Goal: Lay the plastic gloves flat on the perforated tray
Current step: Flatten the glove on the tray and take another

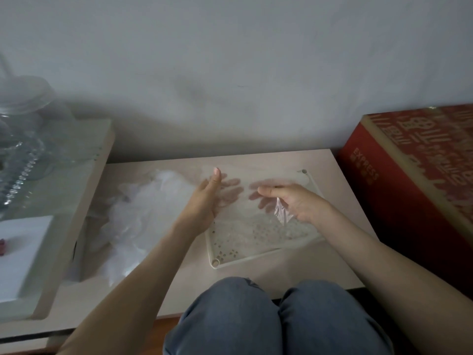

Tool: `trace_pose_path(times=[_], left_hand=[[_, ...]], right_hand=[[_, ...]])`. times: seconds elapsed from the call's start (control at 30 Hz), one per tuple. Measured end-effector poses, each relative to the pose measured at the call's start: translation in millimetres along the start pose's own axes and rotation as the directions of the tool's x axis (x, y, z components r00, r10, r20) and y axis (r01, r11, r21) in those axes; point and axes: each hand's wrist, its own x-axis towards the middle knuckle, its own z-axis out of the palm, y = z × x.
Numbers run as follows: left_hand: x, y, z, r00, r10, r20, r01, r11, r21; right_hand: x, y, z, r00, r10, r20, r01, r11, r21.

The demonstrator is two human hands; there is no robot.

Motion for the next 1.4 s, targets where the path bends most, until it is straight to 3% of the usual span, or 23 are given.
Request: trace_pose_path(times=[0.1,0.27,0.5,0.6,0.7,0.93,1.1,1.2,1.3,1.4], left_hand=[[0,5,-8,0.997,0.001,0.074,-0.002,1.0,0.013],[-3,10,-22,1.0,0.01,-0.018,-0.006,0.985,0.174],[-7,11,-9,0.984,-0.158,0.086,0.126,0.947,0.297],[-7,10,-1,0.982,-0.11,0.151,0.047,0.928,0.369],[-6,10,2,0.993,-0.05,0.112,0.0,0.915,0.404],[-6,7,-4,0.988,-0.135,0.069,0.058,0.759,0.649],[-2,5,-7,0.995,-0.099,0.016,0.064,0.749,0.66],[-4,8,-10,0.983,-0.168,0.068,0.09,0.779,0.621],[-5,16,-12,0.965,-0.226,0.133,0.144,0.88,0.452],[-4,26,-16,0.924,-0.327,0.2,0.301,0.942,0.149]], right_hand=[[4,-1,1,0.995,-0.03,-0.091,0.035,0.998,0.052],[2,-4,-11,0.972,-0.027,-0.232,0.096,0.951,0.295],[-4,-8,-8,0.985,-0.026,-0.168,0.08,0.942,0.325],[-4,-7,-4,0.992,-0.055,-0.112,0.08,0.969,0.234],[-5,-4,-5,0.995,-0.063,-0.084,0.075,0.986,0.15],[-11,1,-21,0.996,0.011,-0.085,0.009,0.971,0.237],[-12,-2,-26,0.985,-0.039,-0.167,0.077,0.97,0.229],[-15,-7,-29,0.98,-0.048,-0.192,0.096,0.964,0.25],[-19,-13,-32,0.989,0.009,-0.15,0.033,0.961,0.274],[-21,-21,-36,0.994,0.077,-0.077,-0.062,0.982,0.18]])
